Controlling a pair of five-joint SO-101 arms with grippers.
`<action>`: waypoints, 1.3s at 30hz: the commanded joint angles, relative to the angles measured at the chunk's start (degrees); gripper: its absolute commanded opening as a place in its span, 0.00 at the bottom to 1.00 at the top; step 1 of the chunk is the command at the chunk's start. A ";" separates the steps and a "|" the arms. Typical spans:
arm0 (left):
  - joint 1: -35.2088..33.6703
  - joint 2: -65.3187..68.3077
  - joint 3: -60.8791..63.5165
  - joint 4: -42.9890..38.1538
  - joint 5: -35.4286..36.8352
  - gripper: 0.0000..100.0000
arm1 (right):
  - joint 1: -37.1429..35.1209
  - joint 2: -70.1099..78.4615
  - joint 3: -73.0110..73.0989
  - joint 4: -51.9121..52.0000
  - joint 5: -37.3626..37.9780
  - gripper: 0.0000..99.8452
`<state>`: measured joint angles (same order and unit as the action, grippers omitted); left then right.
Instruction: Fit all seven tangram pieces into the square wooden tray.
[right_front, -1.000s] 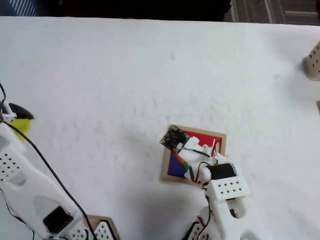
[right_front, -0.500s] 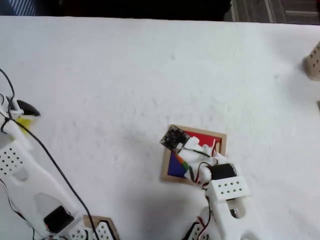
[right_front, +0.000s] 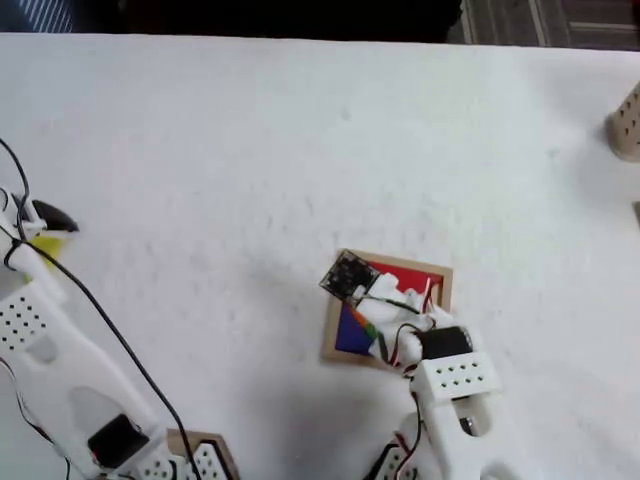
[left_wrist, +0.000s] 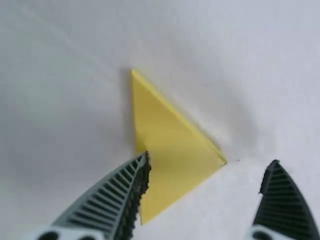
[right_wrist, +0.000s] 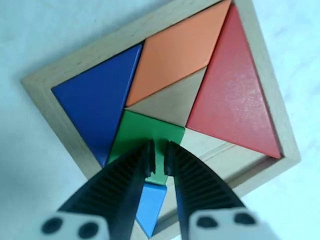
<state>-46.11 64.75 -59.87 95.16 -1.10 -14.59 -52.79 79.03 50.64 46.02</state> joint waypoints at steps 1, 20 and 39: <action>-0.66 6.90 0.53 -2.46 0.53 0.36 | -0.48 0.22 0.00 0.57 0.53 0.04; -0.66 11.38 0.53 -3.25 0.00 0.36 | -0.48 0.22 0.00 0.57 0.53 0.04; -0.31 13.93 0.53 -3.43 -4.04 0.23 | -0.48 0.22 0.00 0.57 0.53 0.04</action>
<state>-46.55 69.85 -60.75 90.59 -3.82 -14.59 -52.79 79.03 50.64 46.02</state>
